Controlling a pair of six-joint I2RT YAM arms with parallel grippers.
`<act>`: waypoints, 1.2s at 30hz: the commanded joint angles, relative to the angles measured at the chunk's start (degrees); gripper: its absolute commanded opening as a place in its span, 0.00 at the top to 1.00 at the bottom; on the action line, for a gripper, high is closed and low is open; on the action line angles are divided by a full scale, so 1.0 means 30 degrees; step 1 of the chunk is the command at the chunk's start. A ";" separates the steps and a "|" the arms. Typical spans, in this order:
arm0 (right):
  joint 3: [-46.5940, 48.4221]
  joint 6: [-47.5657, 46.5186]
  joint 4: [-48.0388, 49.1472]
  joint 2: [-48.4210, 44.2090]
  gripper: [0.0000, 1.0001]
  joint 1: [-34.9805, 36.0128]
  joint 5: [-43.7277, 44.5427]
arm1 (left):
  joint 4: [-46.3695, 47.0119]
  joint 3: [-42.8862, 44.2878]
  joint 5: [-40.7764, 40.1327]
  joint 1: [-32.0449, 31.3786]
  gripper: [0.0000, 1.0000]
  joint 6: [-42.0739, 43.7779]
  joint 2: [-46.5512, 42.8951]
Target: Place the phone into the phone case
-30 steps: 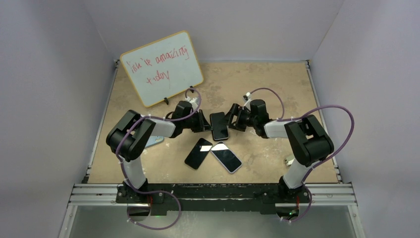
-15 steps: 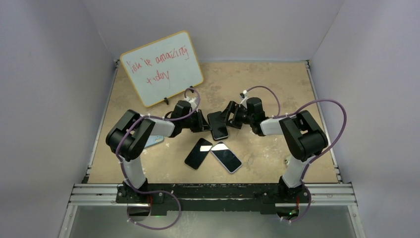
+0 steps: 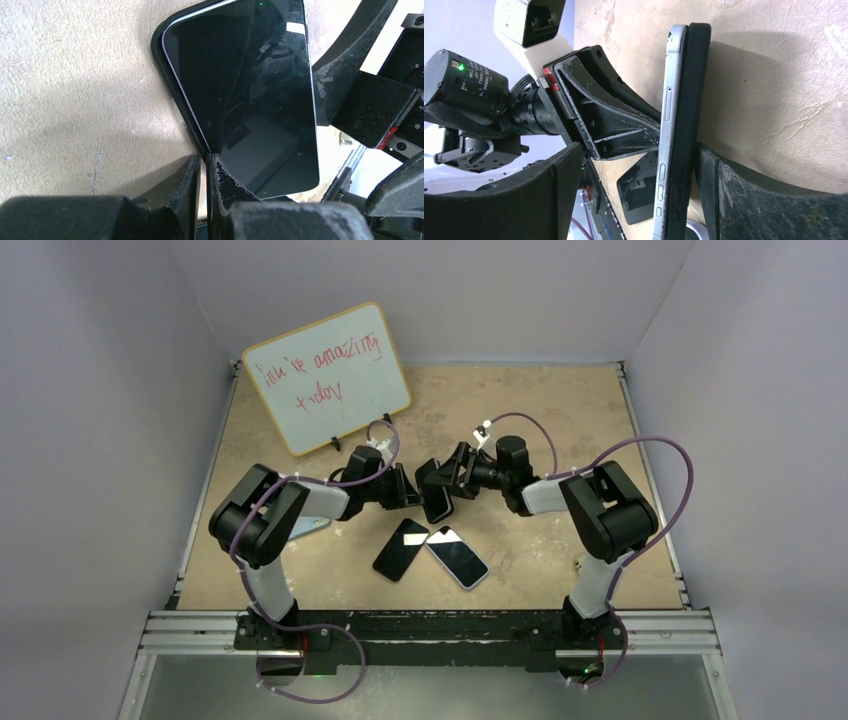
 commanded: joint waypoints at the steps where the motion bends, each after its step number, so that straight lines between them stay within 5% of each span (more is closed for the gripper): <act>1: 0.0123 -0.0872 -0.0619 -0.0385 0.23 0.0251 -0.0521 | -0.0879 -0.0456 -0.0923 0.0048 0.87 0.0687 -0.0425; 9: 0.0724 -0.1884 -0.2173 -0.0381 0.55 0.0252 0.0296 | -0.1306 -0.0310 -0.1048 0.0048 0.85 0.0833 -0.0690; 16: 0.1335 -0.3223 -0.4203 -0.0319 1.00 0.0266 0.1386 | -0.1134 -0.0356 -0.0824 0.0048 0.79 0.0820 -0.0471; 21: 0.1708 -0.3611 -0.5188 -0.0435 0.96 0.0302 0.2012 | -0.0791 -0.0544 -0.0633 0.0048 0.75 0.0702 -0.0243; 24: 0.1726 -0.3641 -0.5340 -0.0673 0.64 0.0342 0.2243 | -0.0820 -0.0559 -0.0619 0.0048 0.75 0.0745 -0.0241; 26: 0.1867 -0.3495 -0.5323 -0.0554 0.59 0.0339 0.2031 | -0.0199 -0.0745 -0.0173 0.0048 0.74 0.0683 -0.0307; 30: 0.2252 -0.3847 -0.6186 -0.0491 0.97 0.0415 0.2890 | -0.0005 -0.0918 -0.0055 0.0048 0.71 0.0555 -0.0541; 36: 0.2083 -0.4511 -0.6575 -0.1402 1.00 0.0406 0.3082 | -0.0852 -0.1040 -0.0086 0.0182 0.60 0.0647 -0.1565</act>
